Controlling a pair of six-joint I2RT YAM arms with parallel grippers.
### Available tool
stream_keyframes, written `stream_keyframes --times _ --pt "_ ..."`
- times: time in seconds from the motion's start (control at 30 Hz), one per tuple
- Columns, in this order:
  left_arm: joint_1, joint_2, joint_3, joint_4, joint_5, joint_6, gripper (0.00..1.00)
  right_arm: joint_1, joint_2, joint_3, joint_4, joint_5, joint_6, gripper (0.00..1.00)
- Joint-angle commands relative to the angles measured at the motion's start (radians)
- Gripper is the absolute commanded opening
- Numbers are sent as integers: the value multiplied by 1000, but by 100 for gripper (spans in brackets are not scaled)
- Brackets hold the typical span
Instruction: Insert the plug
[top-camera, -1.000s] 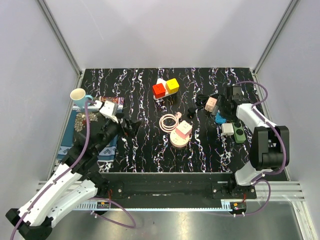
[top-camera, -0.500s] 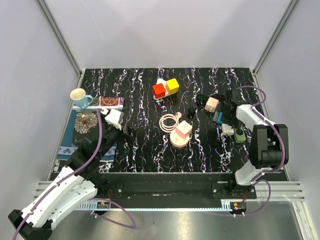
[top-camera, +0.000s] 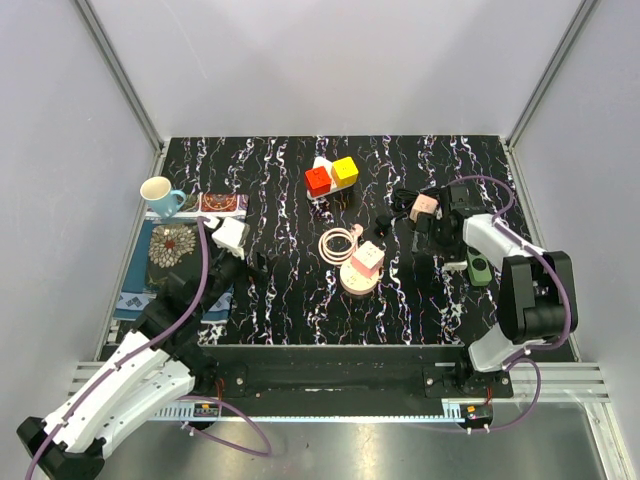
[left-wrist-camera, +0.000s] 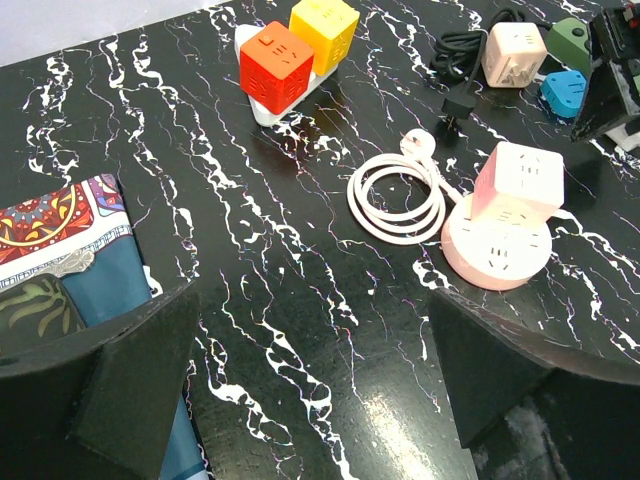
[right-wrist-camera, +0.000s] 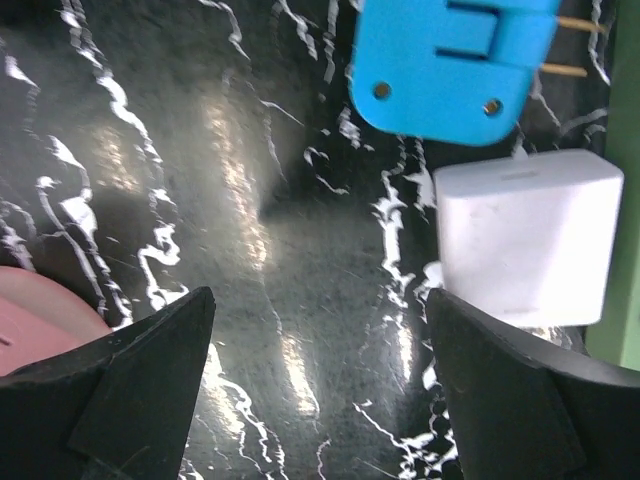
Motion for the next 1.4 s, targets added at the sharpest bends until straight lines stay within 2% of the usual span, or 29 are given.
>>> stream_keyframes --times 0.0,0.1,0.43,0.73,1.07,1.13,1.23,1.37 --pt "5 7 3 59 3 14 99 0 -80 -18 -35 137 15 92" --pt "5 6 2 61 3 14 99 -17 -86 -13 -46 222 17 95" --pt "5 4 0 61 -3 15 99 -42 -54 27 -24 242 -61 100" --pt "5 1 -3 61 0 17 99 -62 34 30 2 196 -150 100" --pt "5 2 -4 64 5 18 99 -36 19 25 -9 -11 -189 100" --pt "5 4 -6 65 6 18 99 -22 13 25 -10 1 -181 100" --pt "5 6 -4 67 9 20 99 -22 19 24 -3 120 -157 100" --pt "5 7 -6 65 9 21 99 -23 34 13 28 194 -115 100"
